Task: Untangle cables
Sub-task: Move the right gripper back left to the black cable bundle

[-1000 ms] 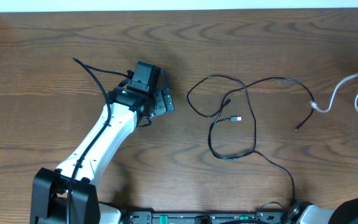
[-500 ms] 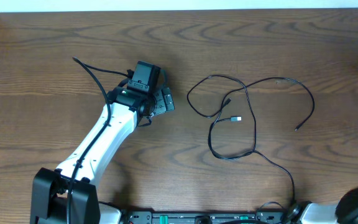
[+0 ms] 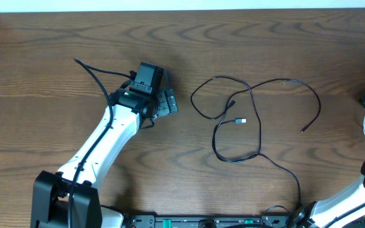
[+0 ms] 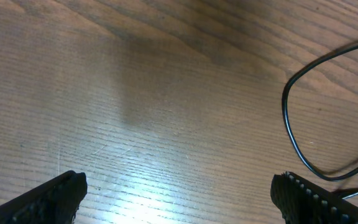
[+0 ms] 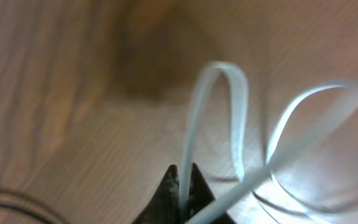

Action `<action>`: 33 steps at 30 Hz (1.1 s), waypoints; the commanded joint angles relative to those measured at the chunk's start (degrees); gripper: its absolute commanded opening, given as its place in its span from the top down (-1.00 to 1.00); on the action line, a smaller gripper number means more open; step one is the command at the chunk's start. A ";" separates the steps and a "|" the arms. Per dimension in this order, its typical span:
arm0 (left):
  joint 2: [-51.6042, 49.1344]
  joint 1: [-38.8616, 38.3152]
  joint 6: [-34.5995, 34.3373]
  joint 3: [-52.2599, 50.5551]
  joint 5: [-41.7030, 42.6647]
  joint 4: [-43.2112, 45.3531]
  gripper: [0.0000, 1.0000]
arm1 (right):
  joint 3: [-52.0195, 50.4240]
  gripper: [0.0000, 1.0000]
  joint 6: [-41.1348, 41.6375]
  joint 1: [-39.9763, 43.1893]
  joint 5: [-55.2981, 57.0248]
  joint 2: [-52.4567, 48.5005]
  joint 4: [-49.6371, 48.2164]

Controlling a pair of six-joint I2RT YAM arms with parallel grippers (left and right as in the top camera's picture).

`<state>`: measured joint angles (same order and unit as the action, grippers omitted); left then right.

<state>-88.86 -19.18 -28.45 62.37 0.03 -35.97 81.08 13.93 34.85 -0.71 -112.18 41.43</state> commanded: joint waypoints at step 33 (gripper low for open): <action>0.11 0.13 0.35 0.15 -0.74 -0.13 -0.99 | 4.55 -0.98 -6.71 -15.37 3.45 -1.42 5.70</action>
<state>-88.86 -19.18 -28.45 62.37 0.03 -35.97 86.72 8.62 20.34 1.10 -112.90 47.31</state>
